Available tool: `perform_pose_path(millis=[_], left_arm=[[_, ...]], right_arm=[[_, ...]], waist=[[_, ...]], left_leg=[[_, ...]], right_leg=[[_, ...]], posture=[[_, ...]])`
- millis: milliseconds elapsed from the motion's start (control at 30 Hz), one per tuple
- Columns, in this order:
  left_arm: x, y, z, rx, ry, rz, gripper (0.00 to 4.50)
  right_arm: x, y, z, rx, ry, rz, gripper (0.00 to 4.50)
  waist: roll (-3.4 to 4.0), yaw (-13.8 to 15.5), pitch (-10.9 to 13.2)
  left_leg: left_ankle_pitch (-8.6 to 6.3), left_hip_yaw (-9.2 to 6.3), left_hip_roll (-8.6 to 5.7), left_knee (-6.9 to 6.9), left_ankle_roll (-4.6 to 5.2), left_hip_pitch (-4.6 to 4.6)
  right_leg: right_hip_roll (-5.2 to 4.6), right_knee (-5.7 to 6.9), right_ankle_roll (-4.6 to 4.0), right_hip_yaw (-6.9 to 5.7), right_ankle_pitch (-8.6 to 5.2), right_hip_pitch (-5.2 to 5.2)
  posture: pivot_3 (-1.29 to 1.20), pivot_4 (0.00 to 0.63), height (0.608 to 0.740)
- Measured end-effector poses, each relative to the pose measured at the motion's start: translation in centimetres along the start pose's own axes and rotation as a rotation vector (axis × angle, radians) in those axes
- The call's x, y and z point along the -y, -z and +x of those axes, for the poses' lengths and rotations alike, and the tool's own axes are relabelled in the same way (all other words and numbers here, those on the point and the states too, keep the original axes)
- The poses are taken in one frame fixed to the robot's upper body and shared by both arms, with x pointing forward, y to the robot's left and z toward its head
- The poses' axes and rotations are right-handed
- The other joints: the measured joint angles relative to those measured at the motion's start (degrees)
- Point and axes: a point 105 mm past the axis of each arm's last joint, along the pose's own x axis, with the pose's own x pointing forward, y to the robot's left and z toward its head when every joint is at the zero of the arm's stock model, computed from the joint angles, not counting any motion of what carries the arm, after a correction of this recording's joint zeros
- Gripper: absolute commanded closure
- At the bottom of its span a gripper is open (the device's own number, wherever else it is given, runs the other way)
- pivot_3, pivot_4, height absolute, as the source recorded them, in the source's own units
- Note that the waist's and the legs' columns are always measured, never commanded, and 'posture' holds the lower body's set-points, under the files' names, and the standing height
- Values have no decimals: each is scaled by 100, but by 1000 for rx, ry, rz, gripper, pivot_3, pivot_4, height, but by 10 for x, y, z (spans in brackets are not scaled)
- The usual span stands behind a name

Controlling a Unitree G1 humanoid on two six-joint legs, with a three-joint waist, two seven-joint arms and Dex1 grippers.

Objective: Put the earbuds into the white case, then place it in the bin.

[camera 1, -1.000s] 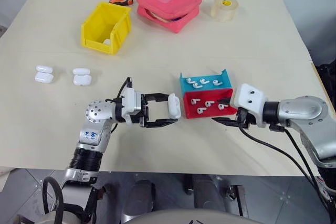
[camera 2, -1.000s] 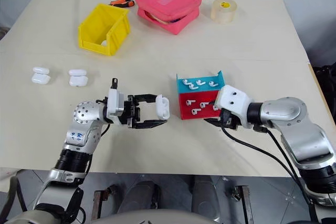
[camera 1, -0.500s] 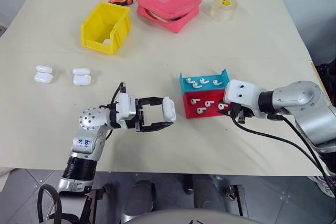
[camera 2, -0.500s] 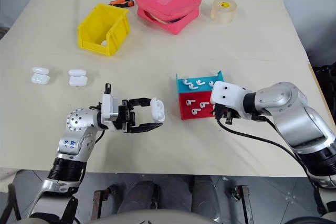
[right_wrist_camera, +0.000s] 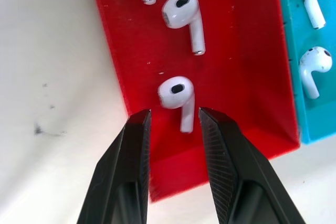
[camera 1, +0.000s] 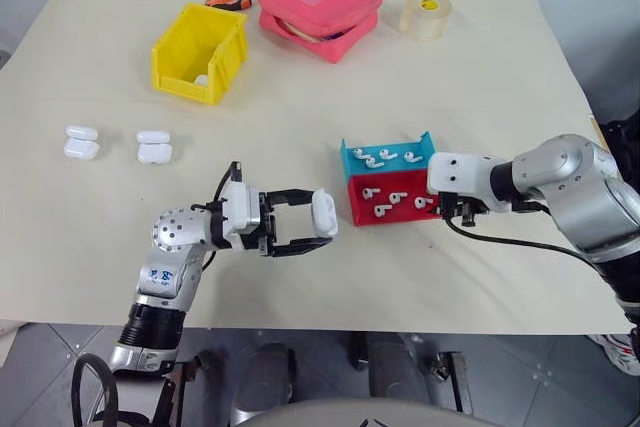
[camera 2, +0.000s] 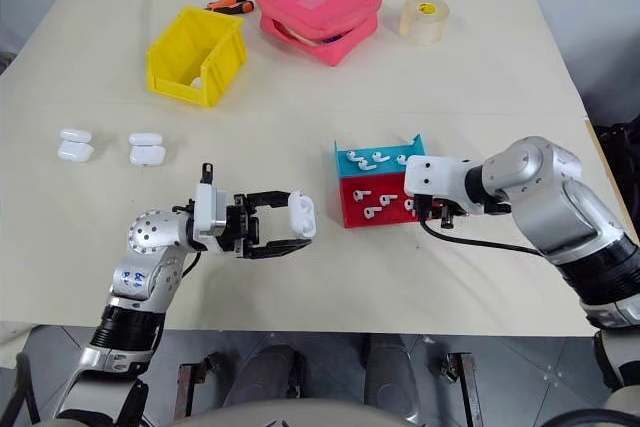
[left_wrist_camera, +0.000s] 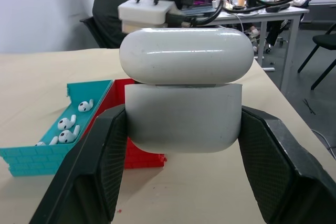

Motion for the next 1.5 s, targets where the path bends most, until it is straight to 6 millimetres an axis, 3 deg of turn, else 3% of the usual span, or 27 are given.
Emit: perform_pose_path(millis=[833,967,1200,1300,1367,1500], left_arm=[[0,-1,-1,-9,-43,-4,1723],[0,-1,-2,-10,-46,-3,1723],[0,-1,-2,-11,-48,-3,1723],[-1,-1,-1,-9,-48,-4,1723],[-3,-1,2,-2,-41,-4,1723],[-9,1,8,17,-24,-20,1723]], right_arm=[[3,-7,11,23,-25,-45,3017],[2,-8,12,28,-32,-46,3933],[2,-9,12,39,-30,-36,4013],[0,-12,11,123,-31,52,4013],[-1,-27,4,289,-26,133,4013],[2,-59,-28,624,27,190,4013]], waist=[[0,-7,0],[0,-7,0],[0,-4,0],[0,2,0],[0,1,0],[1,19,0]], left_leg=[[0,0,1,0,-1,1],[0,0,1,0,-1,2],[0,0,1,0,-2,2],[0,0,1,0,-1,0],[0,-1,1,1,-2,-1],[0,-2,0,1,-2,-1]], right_leg=[[0,-1,1,-1,0,1],[0,-1,1,0,1,1],[0,-1,1,-1,1,2],[-1,-1,2,-2,1,1],[-1,-1,4,-2,2,1],[0,-2,6,-3,4,2]], posture=[[0,150,740],[0,150,740],[0,150,740],[0,150,740],[0,150,740],[0,150,740]])
